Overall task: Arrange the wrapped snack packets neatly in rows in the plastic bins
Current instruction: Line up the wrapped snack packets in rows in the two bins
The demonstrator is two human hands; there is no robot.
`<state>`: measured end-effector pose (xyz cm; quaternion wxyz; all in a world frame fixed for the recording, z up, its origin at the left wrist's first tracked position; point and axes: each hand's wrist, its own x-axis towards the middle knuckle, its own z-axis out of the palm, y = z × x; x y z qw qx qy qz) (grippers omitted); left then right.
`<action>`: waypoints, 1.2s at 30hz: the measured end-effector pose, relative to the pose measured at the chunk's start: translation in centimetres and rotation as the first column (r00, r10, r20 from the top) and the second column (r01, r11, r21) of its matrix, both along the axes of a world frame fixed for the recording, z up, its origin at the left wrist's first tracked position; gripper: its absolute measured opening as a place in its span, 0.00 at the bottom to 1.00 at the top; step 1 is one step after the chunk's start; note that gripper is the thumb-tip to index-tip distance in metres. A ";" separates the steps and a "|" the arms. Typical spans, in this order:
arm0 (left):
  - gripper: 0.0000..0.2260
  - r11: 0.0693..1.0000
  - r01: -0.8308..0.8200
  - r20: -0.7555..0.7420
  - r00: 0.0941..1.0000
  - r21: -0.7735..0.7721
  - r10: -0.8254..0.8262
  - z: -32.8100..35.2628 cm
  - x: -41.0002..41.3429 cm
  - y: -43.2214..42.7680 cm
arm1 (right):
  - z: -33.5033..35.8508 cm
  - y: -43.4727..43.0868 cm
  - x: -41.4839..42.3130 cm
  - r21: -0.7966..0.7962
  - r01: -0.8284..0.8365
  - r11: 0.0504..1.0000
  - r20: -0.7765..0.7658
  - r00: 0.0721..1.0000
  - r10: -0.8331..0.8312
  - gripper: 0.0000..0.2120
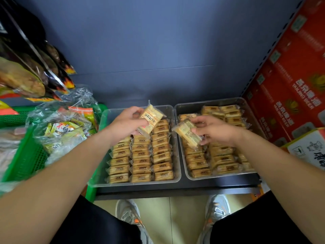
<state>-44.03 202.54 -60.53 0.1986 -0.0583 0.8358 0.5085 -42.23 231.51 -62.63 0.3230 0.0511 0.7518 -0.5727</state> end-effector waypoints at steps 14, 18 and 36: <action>0.20 0.982 0.113 0.048 0.993 -0.154 -0.107 -1.7 -0.2 -0.4 | -4.7 -2.8 -0.1 0.319 -0.041 0.947 -0.285 0.949 0.137 0.09; 0.21 0.976 0.148 0.056 0.989 -0.159 -0.140 -1.8 -0.2 0.2 | -4.7 -3.6 0.9 0.563 0.003 0.827 -0.455 0.836 0.307 0.05; 0.20 0.999 0.003 -0.011 1.000 0.048 -0.002 1.7 1.7 -0.6 | 2.3 -1.4 0.2 -0.176 0.105 0.979 -0.055 0.992 -0.116 0.10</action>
